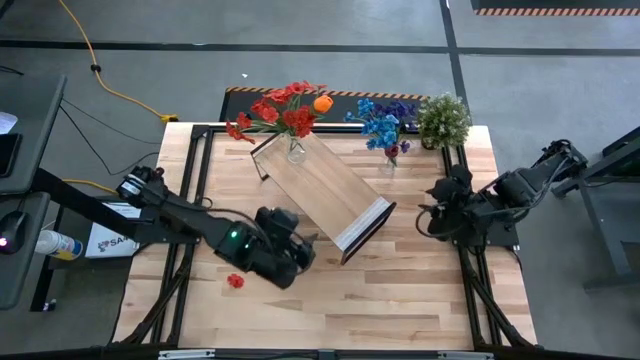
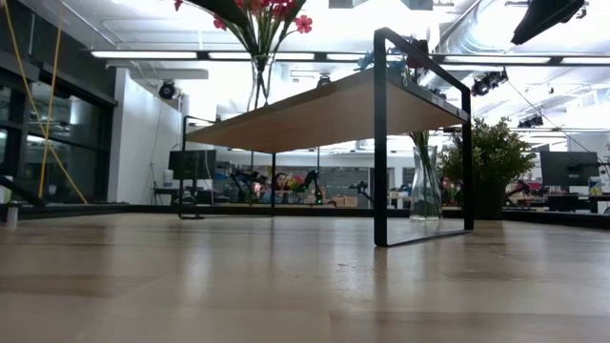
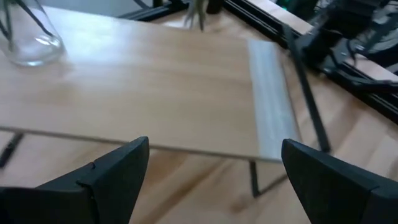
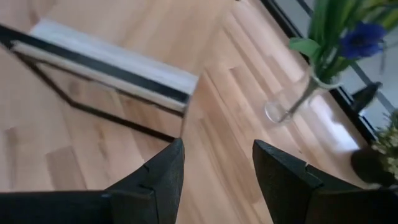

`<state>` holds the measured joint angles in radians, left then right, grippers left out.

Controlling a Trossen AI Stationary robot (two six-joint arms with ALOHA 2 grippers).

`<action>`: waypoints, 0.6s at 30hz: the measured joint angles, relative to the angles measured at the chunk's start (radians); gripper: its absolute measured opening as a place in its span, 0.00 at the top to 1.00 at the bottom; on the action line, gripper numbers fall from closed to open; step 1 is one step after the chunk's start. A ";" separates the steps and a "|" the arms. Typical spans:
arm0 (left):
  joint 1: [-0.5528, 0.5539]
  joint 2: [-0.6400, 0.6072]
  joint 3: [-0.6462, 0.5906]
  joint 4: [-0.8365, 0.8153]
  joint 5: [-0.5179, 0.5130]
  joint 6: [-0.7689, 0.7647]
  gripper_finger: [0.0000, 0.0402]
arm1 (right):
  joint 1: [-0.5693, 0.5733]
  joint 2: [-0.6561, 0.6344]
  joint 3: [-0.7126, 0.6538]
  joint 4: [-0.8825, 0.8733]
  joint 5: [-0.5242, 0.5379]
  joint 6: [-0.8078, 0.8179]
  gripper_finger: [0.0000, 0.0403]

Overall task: Pick and place flowers into a vace then onto a shelf
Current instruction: Put the transparent vase on the shelf

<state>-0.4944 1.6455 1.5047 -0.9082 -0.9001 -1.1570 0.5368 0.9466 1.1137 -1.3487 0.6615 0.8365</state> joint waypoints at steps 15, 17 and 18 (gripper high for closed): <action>-0.049 0.001 0.000 -0.016 0.038 -0.027 0.01 | -0.192 0.000 0.000 0.094 -0.096 -0.077 0.55; -0.049 0.001 0.000 -0.022 0.051 -0.027 0.01 | -0.192 0.000 0.000 0.094 -0.095 -0.078 0.55; -0.049 0.001 0.000 -0.027 0.056 -0.027 0.01 | -0.192 0.000 0.000 0.095 -0.095 -0.078 0.55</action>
<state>-0.5438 1.6463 1.5047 -0.9352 -0.8445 -1.1839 0.3447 0.9470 1.1137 -1.2541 0.5667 0.7583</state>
